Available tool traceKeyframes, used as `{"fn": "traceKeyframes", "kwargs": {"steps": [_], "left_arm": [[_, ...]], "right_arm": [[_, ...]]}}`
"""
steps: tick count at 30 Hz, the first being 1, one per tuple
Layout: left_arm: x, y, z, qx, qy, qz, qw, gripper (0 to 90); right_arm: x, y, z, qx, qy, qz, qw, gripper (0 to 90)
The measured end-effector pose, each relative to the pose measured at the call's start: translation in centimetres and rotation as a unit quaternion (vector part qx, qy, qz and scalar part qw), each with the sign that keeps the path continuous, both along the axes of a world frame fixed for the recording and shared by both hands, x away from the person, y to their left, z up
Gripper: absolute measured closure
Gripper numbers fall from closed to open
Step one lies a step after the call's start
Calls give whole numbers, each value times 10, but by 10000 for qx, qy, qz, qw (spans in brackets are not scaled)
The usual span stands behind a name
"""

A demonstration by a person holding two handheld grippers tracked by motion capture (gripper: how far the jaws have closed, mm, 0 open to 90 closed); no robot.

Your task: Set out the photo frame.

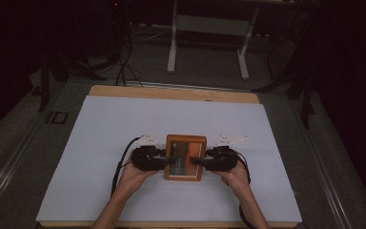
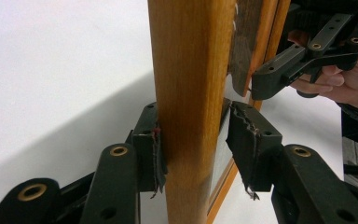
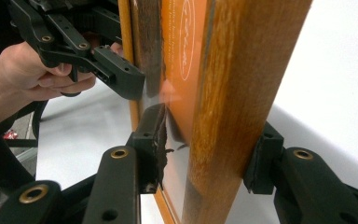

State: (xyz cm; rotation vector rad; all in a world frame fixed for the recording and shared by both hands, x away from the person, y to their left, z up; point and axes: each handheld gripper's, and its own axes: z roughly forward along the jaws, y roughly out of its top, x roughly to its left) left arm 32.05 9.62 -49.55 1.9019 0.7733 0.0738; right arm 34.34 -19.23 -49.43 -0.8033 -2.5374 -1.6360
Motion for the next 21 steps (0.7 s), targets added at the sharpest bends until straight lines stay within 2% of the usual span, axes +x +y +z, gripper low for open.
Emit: {"fn": "traceKeyframes", "kwargs": {"steps": [3,10,21], "left_arm": [[0,0,-1,35,-46,14,10000,574],[3,0,-3,23,-100,13,9999,581],[4,0,-5,-15,-110,-5,9999,580]], "right_arm": [[1,0,-1,18,53,-35,10000,556],[1,-3,-2,-193,84,-146,9997,552],[2,-9,-3,-155,189,-72,9997,536]]}}
